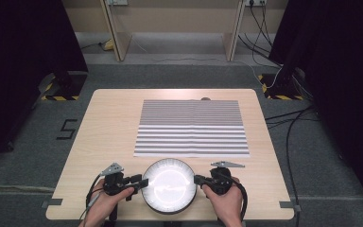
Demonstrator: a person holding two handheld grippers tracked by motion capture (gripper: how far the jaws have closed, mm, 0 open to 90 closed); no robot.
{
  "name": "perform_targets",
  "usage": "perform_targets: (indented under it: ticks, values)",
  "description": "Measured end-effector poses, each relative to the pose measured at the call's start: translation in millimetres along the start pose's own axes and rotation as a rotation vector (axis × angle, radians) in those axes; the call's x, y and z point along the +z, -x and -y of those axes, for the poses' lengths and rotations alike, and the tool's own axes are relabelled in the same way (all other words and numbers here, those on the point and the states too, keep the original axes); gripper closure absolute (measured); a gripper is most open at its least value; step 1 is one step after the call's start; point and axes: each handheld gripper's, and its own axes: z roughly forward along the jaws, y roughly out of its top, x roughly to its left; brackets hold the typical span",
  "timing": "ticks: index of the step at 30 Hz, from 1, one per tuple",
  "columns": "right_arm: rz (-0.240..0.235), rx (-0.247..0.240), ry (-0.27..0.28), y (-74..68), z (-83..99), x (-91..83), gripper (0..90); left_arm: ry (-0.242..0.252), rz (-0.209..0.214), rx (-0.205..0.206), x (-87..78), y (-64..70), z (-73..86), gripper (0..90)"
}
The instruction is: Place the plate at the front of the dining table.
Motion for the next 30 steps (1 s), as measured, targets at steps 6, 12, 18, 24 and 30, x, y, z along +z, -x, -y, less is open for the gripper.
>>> perform_targets:
  ticks: [6, 12, 18, 24, 30]
  values:
    - [0.024, -0.006, -0.059, -0.6, 0.0, 3.4, 84.6, -0.019, 0.008, -0.001, 2.1, 1.4, -1.2, 59.8]
    - [-0.067, 0.026, -0.078, -5.8, -5.7, 1.9, 90.0, -0.037, -0.001, -0.002, 2.8, 0.0, -1.6, 65.0]
    - [-0.044, -0.023, -0.113, -14.9, -2.5, 14.8, 88.1, -0.015, 0.017, -0.042, -2.7, -1.4, -0.4, 64.0]
    - [0.040, -0.010, -0.077, -1.4, -11.9, 0.2, 82.8, -0.020, 0.012, -0.030, -1.9, -1.6, 0.0, 63.8]
    - [0.054, -0.022, -0.095, -4.2, -9.2, 4.0, 86.7, -0.046, 0.004, -0.025, 1.5, -0.6, 1.8, 66.0]
